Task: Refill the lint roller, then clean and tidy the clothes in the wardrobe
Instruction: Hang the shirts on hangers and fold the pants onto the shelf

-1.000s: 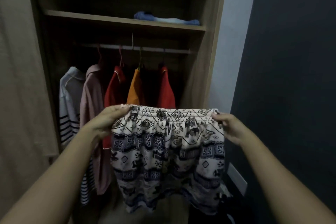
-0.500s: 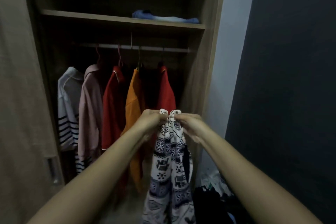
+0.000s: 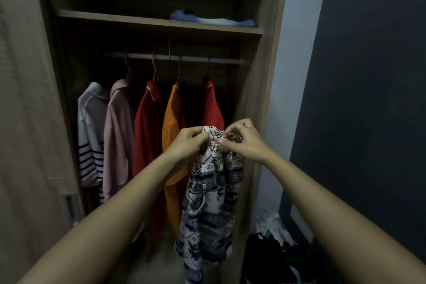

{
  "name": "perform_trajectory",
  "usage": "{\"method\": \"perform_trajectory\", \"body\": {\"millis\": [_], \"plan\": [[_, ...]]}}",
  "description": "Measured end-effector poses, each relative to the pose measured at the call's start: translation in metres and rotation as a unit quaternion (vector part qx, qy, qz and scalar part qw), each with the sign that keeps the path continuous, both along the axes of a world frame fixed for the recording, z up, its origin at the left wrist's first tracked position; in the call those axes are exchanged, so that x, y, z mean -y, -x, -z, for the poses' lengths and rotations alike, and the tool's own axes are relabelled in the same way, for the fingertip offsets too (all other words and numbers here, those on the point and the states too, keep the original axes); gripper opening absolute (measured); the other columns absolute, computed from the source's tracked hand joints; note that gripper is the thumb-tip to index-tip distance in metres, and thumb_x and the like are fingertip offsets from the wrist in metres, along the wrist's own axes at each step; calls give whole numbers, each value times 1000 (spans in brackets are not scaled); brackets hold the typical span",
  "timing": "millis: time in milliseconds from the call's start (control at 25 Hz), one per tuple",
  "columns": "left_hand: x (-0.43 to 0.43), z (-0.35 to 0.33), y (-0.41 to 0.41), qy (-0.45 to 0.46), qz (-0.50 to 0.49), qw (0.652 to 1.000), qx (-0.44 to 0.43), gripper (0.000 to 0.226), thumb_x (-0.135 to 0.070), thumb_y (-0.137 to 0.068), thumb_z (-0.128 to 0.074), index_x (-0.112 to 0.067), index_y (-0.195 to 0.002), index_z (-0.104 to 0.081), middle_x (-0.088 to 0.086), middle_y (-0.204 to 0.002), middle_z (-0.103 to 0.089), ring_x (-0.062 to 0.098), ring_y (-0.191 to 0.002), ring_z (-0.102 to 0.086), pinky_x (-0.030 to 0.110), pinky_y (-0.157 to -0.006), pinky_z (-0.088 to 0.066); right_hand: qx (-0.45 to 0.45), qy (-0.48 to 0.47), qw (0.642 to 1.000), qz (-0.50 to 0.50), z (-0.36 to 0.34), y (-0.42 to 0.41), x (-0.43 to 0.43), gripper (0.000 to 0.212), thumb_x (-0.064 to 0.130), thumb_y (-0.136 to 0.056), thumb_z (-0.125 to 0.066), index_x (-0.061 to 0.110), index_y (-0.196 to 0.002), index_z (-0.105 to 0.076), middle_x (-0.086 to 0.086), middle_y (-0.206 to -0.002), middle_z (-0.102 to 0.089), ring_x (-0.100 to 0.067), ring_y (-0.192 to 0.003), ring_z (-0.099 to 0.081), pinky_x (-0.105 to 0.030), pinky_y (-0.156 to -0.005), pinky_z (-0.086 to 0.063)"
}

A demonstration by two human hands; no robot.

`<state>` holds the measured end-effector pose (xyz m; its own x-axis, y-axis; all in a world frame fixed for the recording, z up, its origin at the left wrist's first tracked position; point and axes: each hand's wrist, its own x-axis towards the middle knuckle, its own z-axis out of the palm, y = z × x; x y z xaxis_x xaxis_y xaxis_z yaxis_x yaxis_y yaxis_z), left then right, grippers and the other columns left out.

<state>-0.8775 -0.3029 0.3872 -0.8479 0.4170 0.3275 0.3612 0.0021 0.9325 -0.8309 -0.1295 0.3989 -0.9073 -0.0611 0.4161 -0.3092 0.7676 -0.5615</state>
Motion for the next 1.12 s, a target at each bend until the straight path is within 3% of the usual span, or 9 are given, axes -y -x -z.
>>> {"method": "perform_trajectory", "body": {"millis": [80,200,360,480,560,640,800,960,1120], "plan": [[-1,0,-2,2,5,1000,-14,31,-2,-88,-45,-9,-113,-61,14,-95,-69,26,-84,-66,39,-77,-54,-7,-151,989,10,-2,4,-1,69,70,-71,-55,22,-120,-46,3,-120,-53,-13,-114,-49,-39,-107,-29],[-1,7,-4,-36,-15,999,-25,31,-7,-92,-52,-6,-120,-39,5,-84,-64,17,-67,-61,30,-58,-50,12,-221,975,-2,-11,6,6,56,70,-76,-50,24,-107,-51,5,-100,-64,-17,-96,-61,-39,-84,-46],[21,35,-1,34,11,998,-58,47,-22,-84,-68,-21,-124,-42,-7,-106,-65,0,-88,-65,15,-70,-53,-129,-361,923,22,-37,12,17,49,68,-80,-45,24,-98,-51,3,-102,-65,-22,-95,-62,-35,-69,-44],[34,80,1,195,68,978,-21,14,-25,-84,-68,-28,-71,-65,-14,-64,-58,-5,-52,-52,11,-55,-45,-153,-401,903,-9,-58,15,26,52,67,-77,-48,23,-104,-51,5,-107,-64,-21,-98,-61,-33,-67,-42],[36,108,2,184,74,980,24,17,-27,-83,-69,-21,-69,-63,-8,-67,-62,2,-57,-58,16,-61,-44,-169,-413,895,-11,-62,18,28,54,67,-77,-50,22,-108,-52,6,-109,-63,-19,-99,-60,-32,-66,-42],[34,117,-1,137,68,987,41,21,-25,-81,-72,-18,-100,-64,-2,-99,-70,10,-91,-67,19,-81,-50,-184,-402,897,3,-61,21,26,52,63,-79,-50,22,-111,-51,5,-112,-62,-20,-102,-60,-30,-64,-40],[28,114,-1,113,78,990,24,53,-16,-77,-75,-31,-118,-47,-8,-121,-60,-3,-105,-60,11,-86,-47,-186,-376,908,19,-66,24,17,40,52,-85,-52,26,-115,-49,5,-115,-60,-20,-105,-58,-30,-68,-40],[36,141,12,201,58,978,-7,98,-59,-56,-80,-28,-137,-36,-8,-135,-53,9,-122,-52,35,-106,-42,-207,-312,926,45,-79,25,10,30,40,-89,-56,27,-115,-49,6,-117,-59,-20,-106,-58,-31,-69,-41],[50,172,4,200,-64,977,-42,63,-50,-78,-67,-31,-127,-33,-3,-117,-62,9,-98,-63,27,-85,-53,-209,-273,934,96,-91,25,-10,31,44,-89,-54,23,-112,-49,0,-115,-61,-25,-103,-58,-34,-69,-42]]}}
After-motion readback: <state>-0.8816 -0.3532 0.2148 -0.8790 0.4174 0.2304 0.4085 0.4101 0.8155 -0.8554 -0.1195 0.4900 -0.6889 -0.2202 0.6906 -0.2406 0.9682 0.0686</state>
